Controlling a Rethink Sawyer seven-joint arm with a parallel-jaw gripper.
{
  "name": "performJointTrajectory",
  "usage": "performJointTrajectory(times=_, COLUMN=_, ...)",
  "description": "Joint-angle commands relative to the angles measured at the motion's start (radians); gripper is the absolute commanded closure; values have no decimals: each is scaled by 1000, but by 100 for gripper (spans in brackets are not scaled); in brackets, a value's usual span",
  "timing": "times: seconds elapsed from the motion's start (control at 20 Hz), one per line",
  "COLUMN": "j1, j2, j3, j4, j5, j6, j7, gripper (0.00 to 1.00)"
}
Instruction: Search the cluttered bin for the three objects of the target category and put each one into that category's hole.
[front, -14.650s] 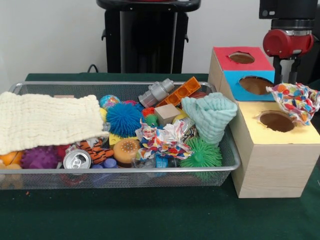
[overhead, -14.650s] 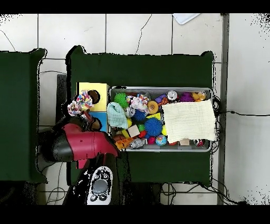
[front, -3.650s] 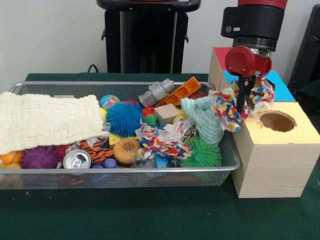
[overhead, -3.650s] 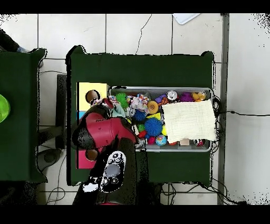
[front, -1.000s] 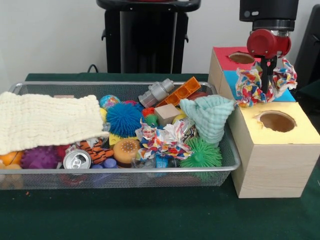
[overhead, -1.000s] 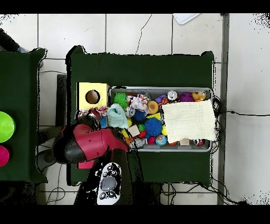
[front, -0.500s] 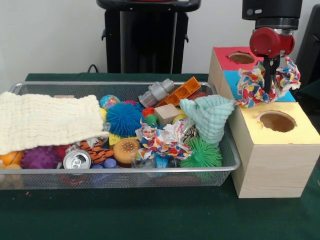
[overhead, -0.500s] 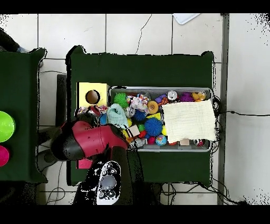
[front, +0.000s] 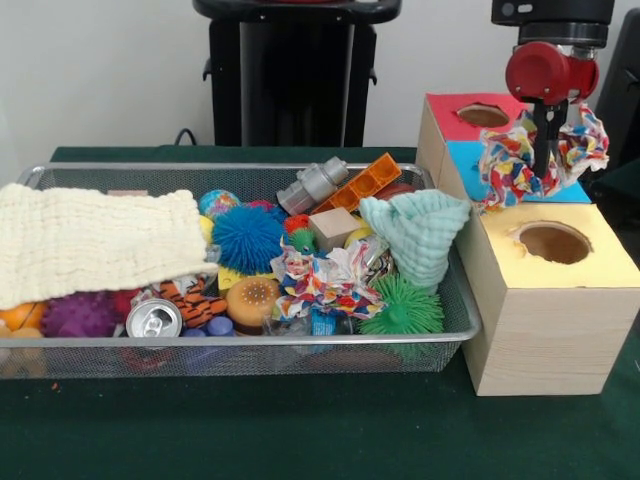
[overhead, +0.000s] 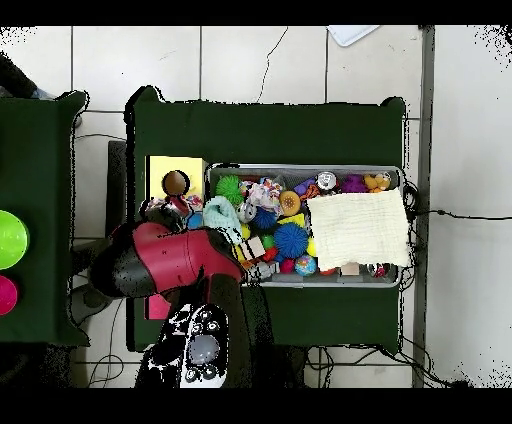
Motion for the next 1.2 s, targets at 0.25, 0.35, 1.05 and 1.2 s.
performJointTrajectory(times=0.25, j1=-31, j2=2, j3=114, j4=-56, j5=22, j6=138, j7=112, gripper=100)
performJointTrajectory(times=0.35, j1=-34, j2=4, j3=118, j4=-57, j5=18, j6=133, j7=110, gripper=100)
performJointTrajectory(times=1.05, j1=-47, j2=49, j3=132, j4=-114, j5=2, j6=128, j7=103, gripper=100)
performJointTrajectory(times=1.2, j1=-52, j2=57, j3=134, j4=-115, j5=-7, j6=113, j7=99, gripper=100)
